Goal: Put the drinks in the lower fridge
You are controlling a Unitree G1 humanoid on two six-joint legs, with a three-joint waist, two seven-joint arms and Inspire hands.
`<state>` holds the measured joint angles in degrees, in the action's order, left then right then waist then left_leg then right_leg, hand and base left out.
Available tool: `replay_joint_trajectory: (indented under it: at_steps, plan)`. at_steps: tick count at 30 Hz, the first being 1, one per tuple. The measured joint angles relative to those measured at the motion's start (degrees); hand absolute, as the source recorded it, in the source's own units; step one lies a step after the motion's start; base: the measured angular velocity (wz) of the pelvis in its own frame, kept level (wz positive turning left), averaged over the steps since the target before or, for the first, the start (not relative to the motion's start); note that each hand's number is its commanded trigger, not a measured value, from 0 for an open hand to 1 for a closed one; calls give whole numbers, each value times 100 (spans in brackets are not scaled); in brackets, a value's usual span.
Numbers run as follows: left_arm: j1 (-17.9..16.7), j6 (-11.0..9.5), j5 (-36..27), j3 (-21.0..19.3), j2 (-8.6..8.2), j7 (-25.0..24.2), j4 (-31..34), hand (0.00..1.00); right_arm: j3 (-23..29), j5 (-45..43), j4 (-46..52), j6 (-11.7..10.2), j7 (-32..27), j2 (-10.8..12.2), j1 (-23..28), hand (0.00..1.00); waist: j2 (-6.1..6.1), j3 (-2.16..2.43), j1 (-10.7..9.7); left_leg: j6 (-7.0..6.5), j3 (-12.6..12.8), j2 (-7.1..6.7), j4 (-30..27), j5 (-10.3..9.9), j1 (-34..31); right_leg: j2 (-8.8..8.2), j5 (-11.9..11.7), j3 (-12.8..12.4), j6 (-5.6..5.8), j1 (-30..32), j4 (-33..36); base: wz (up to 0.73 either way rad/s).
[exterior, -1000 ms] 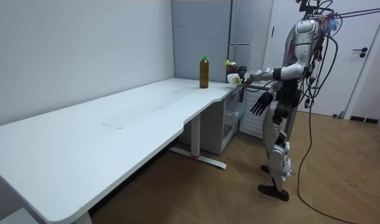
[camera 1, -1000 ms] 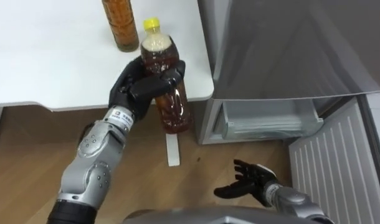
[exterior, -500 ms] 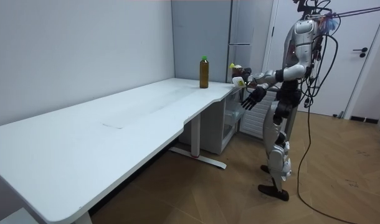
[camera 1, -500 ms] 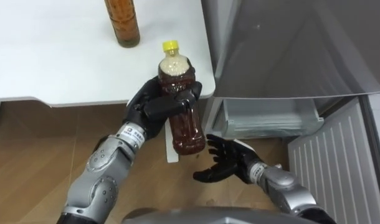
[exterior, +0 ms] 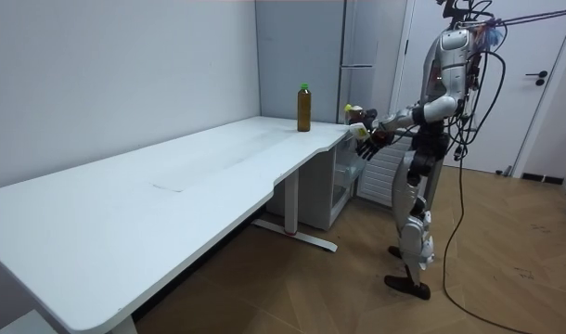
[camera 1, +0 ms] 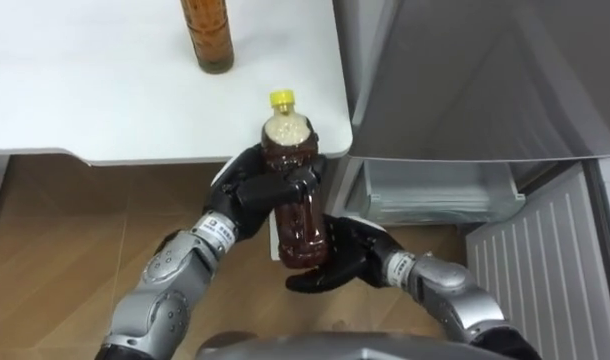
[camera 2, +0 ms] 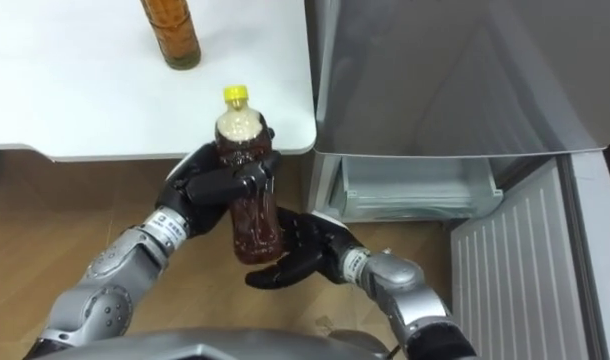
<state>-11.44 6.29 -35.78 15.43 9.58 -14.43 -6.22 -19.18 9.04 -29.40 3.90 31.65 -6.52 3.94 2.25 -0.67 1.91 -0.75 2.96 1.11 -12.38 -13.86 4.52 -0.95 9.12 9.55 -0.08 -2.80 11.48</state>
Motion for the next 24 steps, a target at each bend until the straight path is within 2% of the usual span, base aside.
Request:
replay_joint_trajectory:
  at_steps: [7,11,15,21,24]
  plan:
    - [-1,-41,82,-92,13,-31,-197,100,-112,6,332,3,505,-103,3,0,-3,-8,31,0,7,7,-38,0,12,-1,2,1,2,-8,48,0]
    - [-2,-39,586,-64,23,-33,-201,100,-215,82,431,5,735,-82,-1,0,-19,-23,42,1,3,9,-10,-3,-2,4,3,-3,1,-5,49,0]
    - [1,-39,859,29,17,-44,-196,100,-223,241,524,122,859,-75,-1,0,-24,-25,115,1,2,7,-35,-3,-23,3,5,3,-4,-4,29,0]
    - [2,-47,859,53,18,-85,-192,100,-271,413,525,124,866,-114,1,0,3,-6,151,1,-8,3,-55,-2,-45,-3,5,23,-4,16,15,0]
    - [5,-57,884,54,18,-113,-192,100,-279,455,525,124,865,-117,2,0,22,18,150,1,-10,4,-88,-2,-96,-4,2,24,-7,82,23,0]
